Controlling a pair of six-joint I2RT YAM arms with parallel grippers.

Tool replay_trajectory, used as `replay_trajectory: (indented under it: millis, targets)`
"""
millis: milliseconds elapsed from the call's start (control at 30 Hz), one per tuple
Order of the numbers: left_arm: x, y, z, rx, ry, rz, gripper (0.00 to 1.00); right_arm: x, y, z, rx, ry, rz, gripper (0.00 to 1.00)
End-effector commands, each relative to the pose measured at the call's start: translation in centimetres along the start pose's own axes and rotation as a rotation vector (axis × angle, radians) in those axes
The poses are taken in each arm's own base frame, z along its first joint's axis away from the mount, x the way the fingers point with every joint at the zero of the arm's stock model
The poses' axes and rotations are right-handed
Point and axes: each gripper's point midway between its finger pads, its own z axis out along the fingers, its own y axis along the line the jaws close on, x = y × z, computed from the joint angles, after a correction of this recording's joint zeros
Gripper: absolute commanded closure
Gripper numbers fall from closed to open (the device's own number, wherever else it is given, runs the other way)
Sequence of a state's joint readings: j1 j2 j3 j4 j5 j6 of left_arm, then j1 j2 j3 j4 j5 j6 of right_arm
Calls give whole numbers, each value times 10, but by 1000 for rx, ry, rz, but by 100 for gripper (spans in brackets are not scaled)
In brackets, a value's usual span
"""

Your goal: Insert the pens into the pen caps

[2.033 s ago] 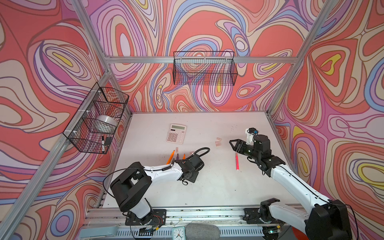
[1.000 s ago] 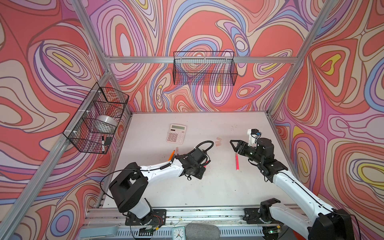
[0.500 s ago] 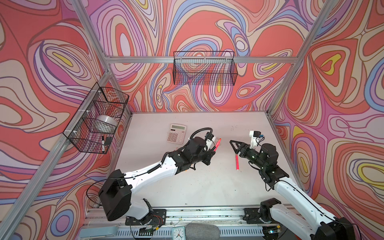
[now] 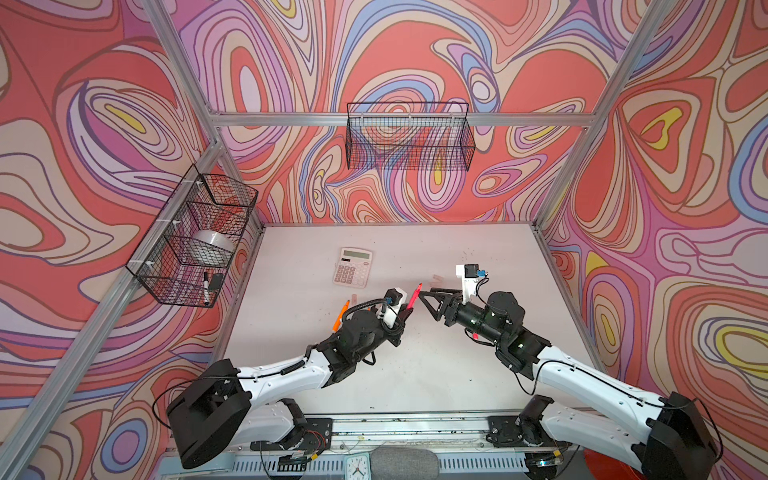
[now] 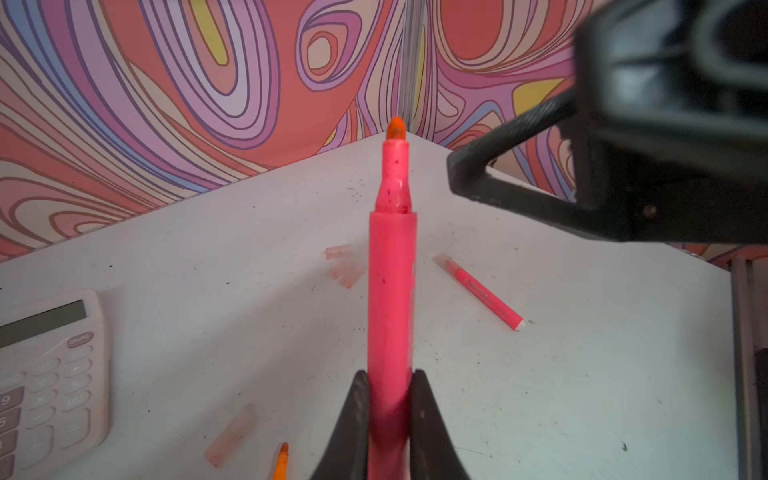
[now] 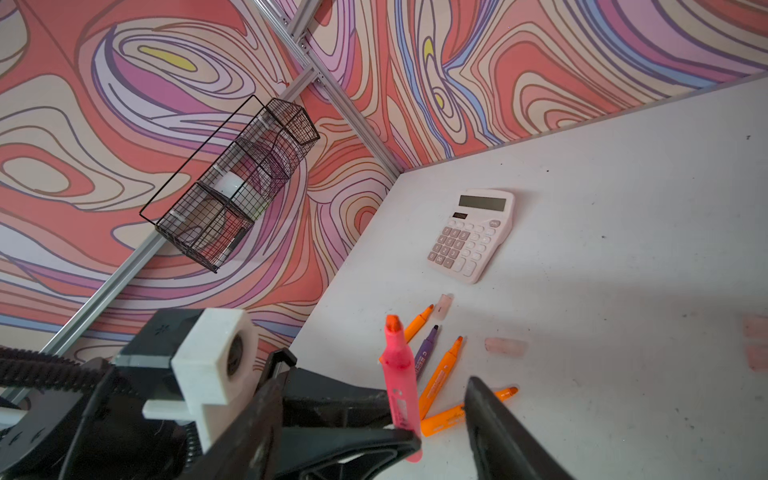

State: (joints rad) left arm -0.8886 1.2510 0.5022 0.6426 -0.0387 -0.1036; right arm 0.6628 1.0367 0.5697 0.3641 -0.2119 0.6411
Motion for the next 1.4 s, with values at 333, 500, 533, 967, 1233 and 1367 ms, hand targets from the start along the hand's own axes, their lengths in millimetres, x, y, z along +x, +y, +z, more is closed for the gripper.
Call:
replay_trajectory:
  millis: [333, 500, 533, 967, 1233, 1367]
  targets:
    - [-3, -22, 2, 125, -13, -29, 100, 12, -6, 1, 6, 15, -26, 34]
    - [-17, -32, 6, 177, -34, -26, 100, 19, -7, 12, 9, 58, -18, 43]
    - [-16, -33, 7, 185, -28, -28, 100, 20, -7, 14, 9, 64, -19, 45]
    - [-11, -33, 14, 174, 24, -43, 100, 29, 0, 21, 25, 93, -61, 100]
    - [-8, -34, 20, 179, 64, -52, 78, 46, 23, 28, -23, 125, -111, 100]
    - [-8, -33, 19, 171, 60, -52, 76, 55, 30, 32, -43, 142, -117, 100]
